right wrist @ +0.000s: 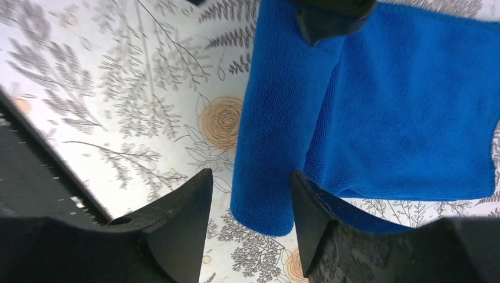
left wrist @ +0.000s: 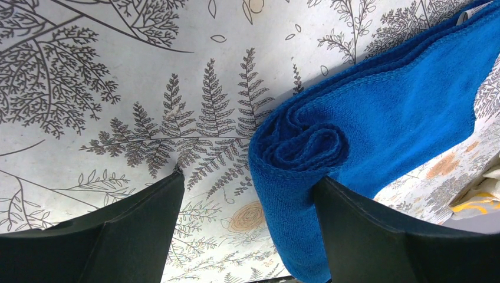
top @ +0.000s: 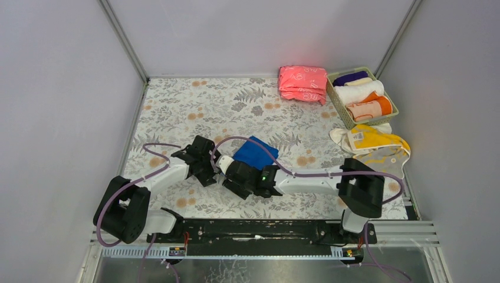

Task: Roll the towels
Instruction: Roll the towel at the center of the board.

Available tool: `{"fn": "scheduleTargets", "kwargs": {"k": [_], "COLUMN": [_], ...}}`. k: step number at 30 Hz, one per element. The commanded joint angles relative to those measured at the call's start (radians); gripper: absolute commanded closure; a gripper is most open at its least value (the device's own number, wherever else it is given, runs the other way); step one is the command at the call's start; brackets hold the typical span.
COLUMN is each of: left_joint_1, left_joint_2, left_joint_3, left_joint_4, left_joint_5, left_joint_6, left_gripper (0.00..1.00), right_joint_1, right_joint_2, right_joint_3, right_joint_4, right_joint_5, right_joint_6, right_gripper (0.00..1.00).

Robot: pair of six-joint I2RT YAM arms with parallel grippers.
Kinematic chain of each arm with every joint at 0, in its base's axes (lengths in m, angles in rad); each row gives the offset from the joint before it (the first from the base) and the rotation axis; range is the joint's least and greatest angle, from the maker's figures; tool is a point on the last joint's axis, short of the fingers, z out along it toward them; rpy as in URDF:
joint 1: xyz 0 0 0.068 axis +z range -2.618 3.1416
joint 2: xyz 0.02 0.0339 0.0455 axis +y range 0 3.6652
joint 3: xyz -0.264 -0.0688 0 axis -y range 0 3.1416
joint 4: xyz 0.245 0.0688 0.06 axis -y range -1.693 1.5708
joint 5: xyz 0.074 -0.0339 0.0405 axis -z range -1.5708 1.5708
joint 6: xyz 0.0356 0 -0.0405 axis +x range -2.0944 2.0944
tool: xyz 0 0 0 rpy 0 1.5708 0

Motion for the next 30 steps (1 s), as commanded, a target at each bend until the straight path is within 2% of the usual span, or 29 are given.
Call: {"fn": "scheduleTargets", "kwargs": {"k": [1,9,12,14,16,19,26,30], "left_joint_1": [-0.003,-0.004,-0.003,-0.003,-0.004,-0.003,-0.002,-0.002], "left_joint_2": [0.071,0.080,0.077,0.075,0.060,0.008,-0.204,-0.261], "left_joint_3": [-0.063,-0.055,-0.047,-0.044,-0.040,-0.027,0.023,0.030], "left_joint_4": [-0.033,-0.031,-0.033,-0.034,-0.034,-0.063,-0.195,-0.241], "left_joint_5": [-0.083,-0.086,-0.092,-0.090,-0.087,-0.098,-0.181,-0.181], "left_joint_6": [0.028,0.036,0.043,0.046,0.047,0.058,0.059,0.059], "left_gripper": [0.20,0.19,0.19,0.18,0.17,0.15,0.09,0.07], "right_joint_1": [0.008,0.008,0.007,0.004,-0.018,-0.079,-0.256,-0.344], "right_joint_2": [0.063,0.192,0.203,0.185,0.160,0.127,0.122,0.151], "right_joint_3": [0.024,0.015,0.005,-0.010,-0.026,-0.045,-0.067,-0.083], "right_joint_4": [-0.003,-0.010,-0.013,0.002,0.020,0.043,0.101,0.173], "right_joint_5": [0.089,0.156,0.136,0.088,-0.005,-0.182,-0.626,-0.853], "right_joint_6": [-0.033,-0.039,-0.034,-0.034,-0.025,0.002,0.090,0.166], "right_gripper": [0.42,0.42,0.47,0.55,0.66,0.75,0.79,0.80]}}
